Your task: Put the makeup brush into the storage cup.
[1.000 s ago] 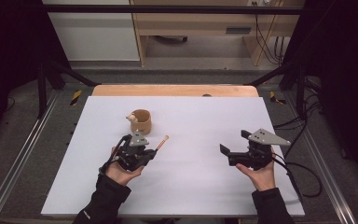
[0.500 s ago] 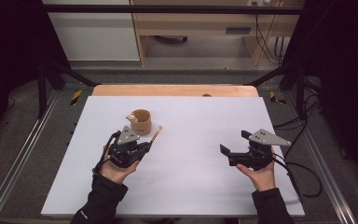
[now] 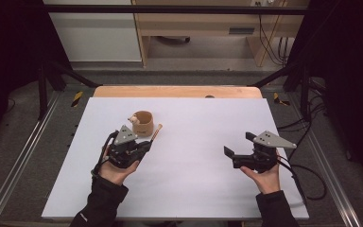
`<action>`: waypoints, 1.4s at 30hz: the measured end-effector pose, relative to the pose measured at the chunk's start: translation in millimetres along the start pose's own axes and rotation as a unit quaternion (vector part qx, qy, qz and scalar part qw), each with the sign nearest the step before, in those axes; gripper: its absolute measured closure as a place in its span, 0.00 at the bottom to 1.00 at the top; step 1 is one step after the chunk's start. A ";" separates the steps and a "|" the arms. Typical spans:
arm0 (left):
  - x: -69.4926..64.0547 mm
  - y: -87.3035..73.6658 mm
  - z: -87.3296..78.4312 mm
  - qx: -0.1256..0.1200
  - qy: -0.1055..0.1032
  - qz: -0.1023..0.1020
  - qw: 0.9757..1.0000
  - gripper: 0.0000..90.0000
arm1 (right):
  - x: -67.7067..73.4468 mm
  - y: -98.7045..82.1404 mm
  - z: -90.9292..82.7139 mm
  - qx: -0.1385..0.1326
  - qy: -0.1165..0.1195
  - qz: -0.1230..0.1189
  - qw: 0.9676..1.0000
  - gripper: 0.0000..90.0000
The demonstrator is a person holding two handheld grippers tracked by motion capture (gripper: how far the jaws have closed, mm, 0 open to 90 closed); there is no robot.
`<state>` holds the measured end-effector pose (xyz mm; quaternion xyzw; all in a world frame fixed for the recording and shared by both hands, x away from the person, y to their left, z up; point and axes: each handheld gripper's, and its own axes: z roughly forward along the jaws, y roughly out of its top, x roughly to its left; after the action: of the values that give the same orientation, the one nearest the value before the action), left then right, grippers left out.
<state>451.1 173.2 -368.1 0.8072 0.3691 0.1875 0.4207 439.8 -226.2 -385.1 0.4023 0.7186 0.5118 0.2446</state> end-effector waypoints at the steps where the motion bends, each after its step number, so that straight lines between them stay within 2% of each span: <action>1: 0.8 1.5 -1.1 -0.003 0.001 0.000 1.000 0.92 | -0.2 -0.1 -0.2 0.000 0.000 0.001 1.000 0.05; 18: 13.6 17.0 -6.4 -0.042 0.008 -0.018 0.999 0.92 | -3.7 -1.5 -2.0 -0.003 -0.001 0.009 1.000 0.05; 42: 27.6 37.0 4.8 -0.068 0.018 -0.030 0.997 0.92 | -6.0 -1.7 -4.1 -0.008 -0.002 0.012 1.000 0.05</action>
<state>488.4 177.6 -340.8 0.7617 0.3871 0.2142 0.4735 439.5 -233.6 -385.6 0.4101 0.7093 0.5195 0.2427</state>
